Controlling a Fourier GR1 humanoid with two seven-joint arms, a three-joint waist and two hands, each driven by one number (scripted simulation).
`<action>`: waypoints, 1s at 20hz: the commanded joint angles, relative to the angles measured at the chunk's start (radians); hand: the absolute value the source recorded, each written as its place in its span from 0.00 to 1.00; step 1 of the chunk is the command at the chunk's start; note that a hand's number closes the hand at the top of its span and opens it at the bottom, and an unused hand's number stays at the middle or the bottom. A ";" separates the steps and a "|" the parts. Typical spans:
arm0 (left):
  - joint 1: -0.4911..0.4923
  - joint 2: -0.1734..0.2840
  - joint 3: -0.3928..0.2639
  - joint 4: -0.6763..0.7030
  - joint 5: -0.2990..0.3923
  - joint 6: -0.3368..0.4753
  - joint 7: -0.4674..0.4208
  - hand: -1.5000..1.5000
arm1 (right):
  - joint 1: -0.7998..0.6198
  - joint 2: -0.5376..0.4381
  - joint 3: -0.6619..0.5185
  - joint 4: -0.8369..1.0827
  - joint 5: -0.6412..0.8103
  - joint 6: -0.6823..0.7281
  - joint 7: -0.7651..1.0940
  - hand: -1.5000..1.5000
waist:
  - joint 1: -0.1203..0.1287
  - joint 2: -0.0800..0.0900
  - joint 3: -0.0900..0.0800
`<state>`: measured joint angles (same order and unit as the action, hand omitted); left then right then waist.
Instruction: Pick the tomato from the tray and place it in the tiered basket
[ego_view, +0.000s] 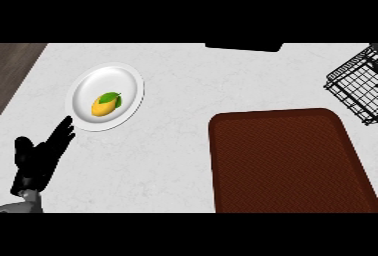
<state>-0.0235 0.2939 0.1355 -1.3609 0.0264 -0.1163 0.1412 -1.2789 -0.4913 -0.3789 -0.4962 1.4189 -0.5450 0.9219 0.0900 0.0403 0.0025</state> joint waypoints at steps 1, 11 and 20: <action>-0.011 0.000 -0.006 -0.004 0.001 -0.008 0.012 0.50 | -0.018 -0.036 -0.053 0.078 -0.041 -0.122 -0.055 1.00 | 0.001 -0.001 0.000; -0.033 0.006 0.008 -0.010 0.000 0.006 0.022 0.50 | 0.016 -0.225 0.065 0.273 0.122 0.113 -0.150 1.00 | -0.001 0.004 -0.006; -0.027 -0.010 -0.010 -0.004 -0.020 0.012 0.014 0.50 | -0.050 -0.319 0.132 0.351 0.192 0.266 -0.287 1.00 | 0.002 0.000 0.000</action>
<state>-0.0409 0.2841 0.1276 -1.3664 0.0144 -0.1083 0.1582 -1.3167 -0.7763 -0.2669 -0.1742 1.5877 -0.3206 0.6869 0.0943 0.0407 0.0009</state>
